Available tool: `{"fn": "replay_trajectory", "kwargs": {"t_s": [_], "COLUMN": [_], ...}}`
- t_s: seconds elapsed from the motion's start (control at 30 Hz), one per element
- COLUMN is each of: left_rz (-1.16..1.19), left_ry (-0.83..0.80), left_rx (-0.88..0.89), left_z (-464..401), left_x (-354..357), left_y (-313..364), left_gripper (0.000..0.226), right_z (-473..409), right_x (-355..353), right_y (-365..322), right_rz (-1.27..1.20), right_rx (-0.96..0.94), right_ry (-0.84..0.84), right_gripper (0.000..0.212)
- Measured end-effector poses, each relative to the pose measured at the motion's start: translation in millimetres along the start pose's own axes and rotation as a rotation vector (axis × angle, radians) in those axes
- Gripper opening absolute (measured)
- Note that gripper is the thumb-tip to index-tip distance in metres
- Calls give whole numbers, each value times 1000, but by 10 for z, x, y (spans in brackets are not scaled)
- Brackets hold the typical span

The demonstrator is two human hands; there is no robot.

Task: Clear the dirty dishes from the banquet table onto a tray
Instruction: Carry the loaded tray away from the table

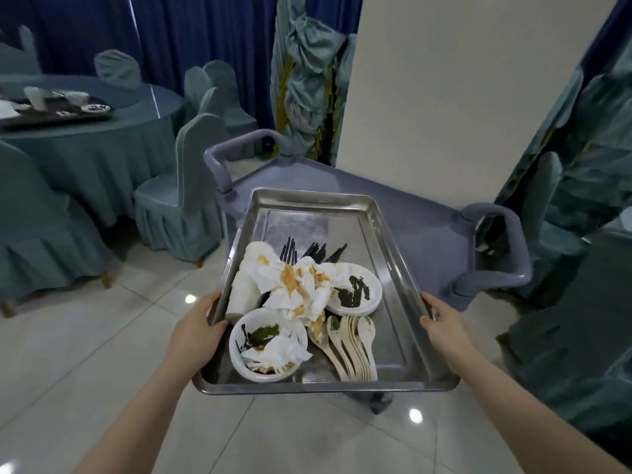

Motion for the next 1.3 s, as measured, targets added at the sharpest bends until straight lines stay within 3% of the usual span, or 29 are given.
{"fn": "replay_trajectory", "kwargs": {"t_s": [0.23, 0.47, 0.73, 1.0, 1.1, 1.3], "left_rz": [-8, -40, 31, 107, 149, 189], "left_ry": [34, 51, 94, 65, 28, -92], "left_rx": [-101, -171, -367, -449, -474, -507], "left_z": [-1096, -1670, -1677, -1579, -1528, -1505], "left_x": [430, 709, 1275, 1695, 1840, 2091], "left_y": [343, 692, 1184, 1819, 2044, 2508], "left_gripper": [59, 61, 64, 67, 70, 75], "right_z": [-1541, -2614, -3642, -4480, -4715, -4810], "right_x": [277, 412, 373, 194, 80, -215], "right_y": [-4, 177, 258, 288, 334, 350], "right_rz": [47, 12, 17, 147, 229, 368], "right_rx": [-22, 9, -71, -89, -110, -176], "right_ry": [-92, -153, -340, -524, -481, -353], "right_gripper": [50, 50, 59, 65, 70, 58]}}
Point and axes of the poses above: each hand's wrist, its own z-axis away from the middle knuckle, its own x-axis out of the palm, y = z × x, the point moved 2 cm from there along -z, towards the middle knuckle, and after that the axes turned 14 degrees about -z, right-handed, at the moved point
